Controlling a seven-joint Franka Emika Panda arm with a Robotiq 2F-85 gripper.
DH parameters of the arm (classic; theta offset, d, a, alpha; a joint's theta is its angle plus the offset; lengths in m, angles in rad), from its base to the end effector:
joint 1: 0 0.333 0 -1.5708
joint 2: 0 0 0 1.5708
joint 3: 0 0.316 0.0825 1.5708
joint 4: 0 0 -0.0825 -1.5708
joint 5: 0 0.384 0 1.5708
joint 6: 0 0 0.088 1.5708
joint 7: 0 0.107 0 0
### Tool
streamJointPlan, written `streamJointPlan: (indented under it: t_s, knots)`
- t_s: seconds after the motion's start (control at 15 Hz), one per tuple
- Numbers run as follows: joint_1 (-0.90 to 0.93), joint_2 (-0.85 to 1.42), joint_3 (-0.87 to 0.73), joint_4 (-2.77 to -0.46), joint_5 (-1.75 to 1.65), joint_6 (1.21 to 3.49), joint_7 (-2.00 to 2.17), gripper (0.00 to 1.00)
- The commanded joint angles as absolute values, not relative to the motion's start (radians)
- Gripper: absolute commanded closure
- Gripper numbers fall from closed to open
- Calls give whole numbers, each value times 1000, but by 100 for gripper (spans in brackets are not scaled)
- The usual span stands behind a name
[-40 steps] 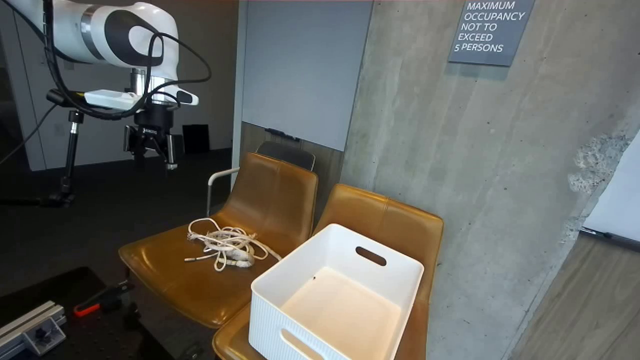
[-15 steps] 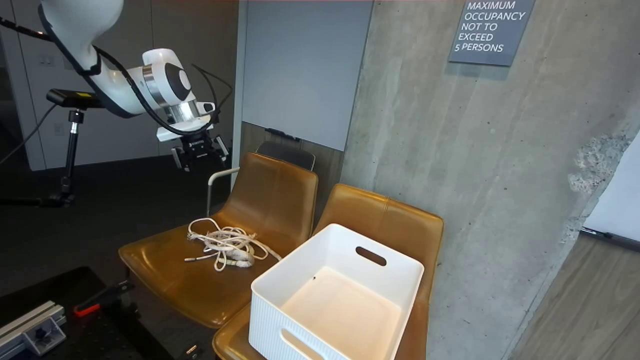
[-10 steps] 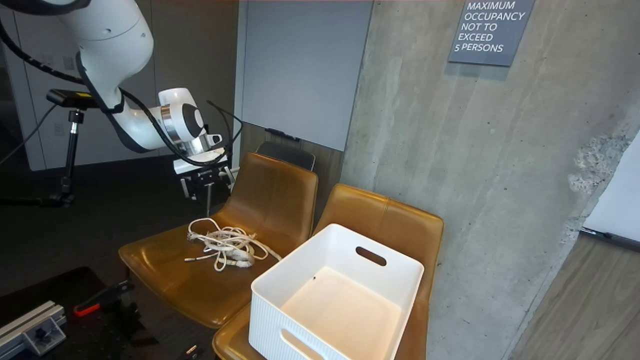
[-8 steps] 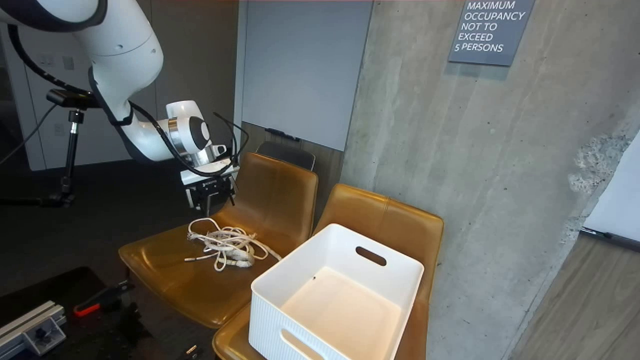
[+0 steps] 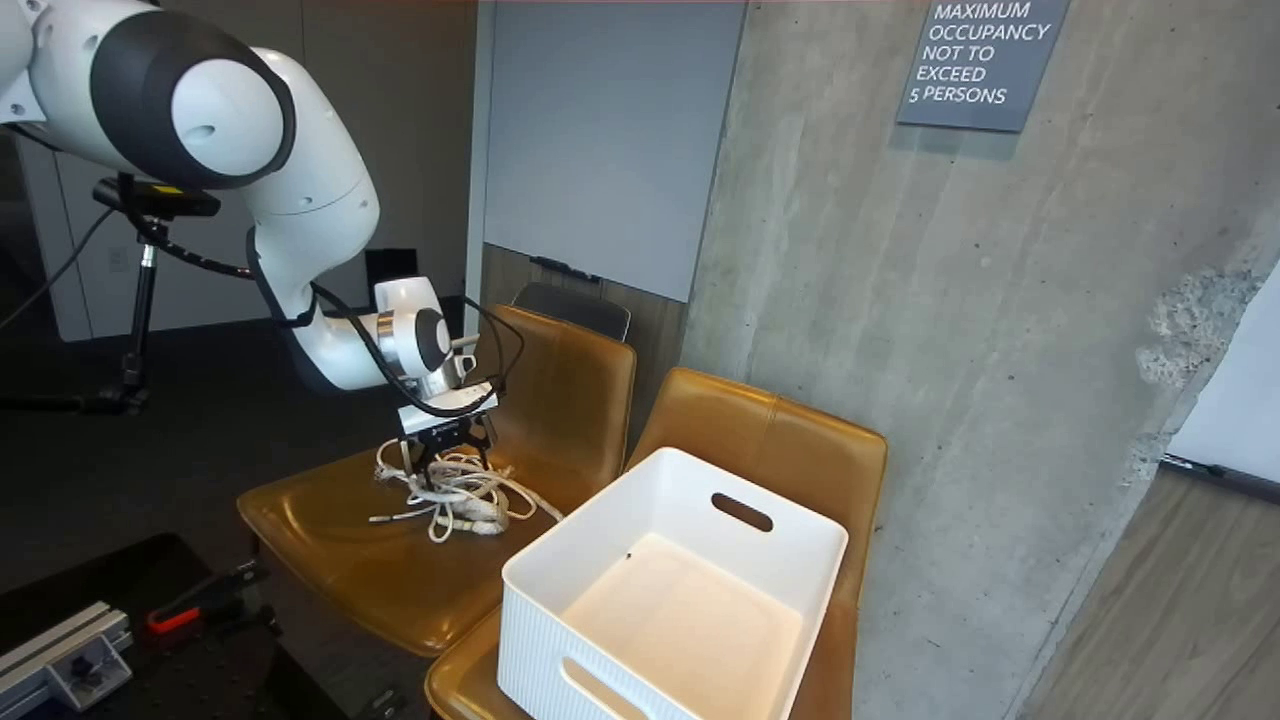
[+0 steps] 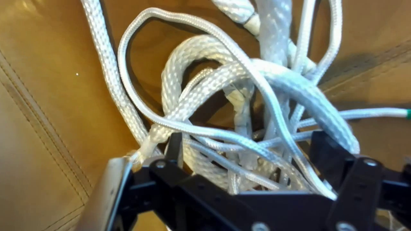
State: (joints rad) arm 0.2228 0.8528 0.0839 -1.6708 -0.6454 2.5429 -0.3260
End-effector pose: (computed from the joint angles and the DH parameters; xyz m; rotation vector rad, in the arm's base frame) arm 0.6387 0.2048 0.1089 2.3913 1.5255 0.0418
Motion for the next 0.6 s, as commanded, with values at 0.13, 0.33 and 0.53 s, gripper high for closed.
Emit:
streamJointPlan:
  t_s: [0.13, 0.33, 0.53]
  knots:
    - [202, 1026, 93, -1493, -597, 2530, -408, 0]
    - [204, 1082, 104, -1473, -553, 2517, -429, 0]
    - [212, 1061, 102, -1502, -522, 2504, -421, 26]
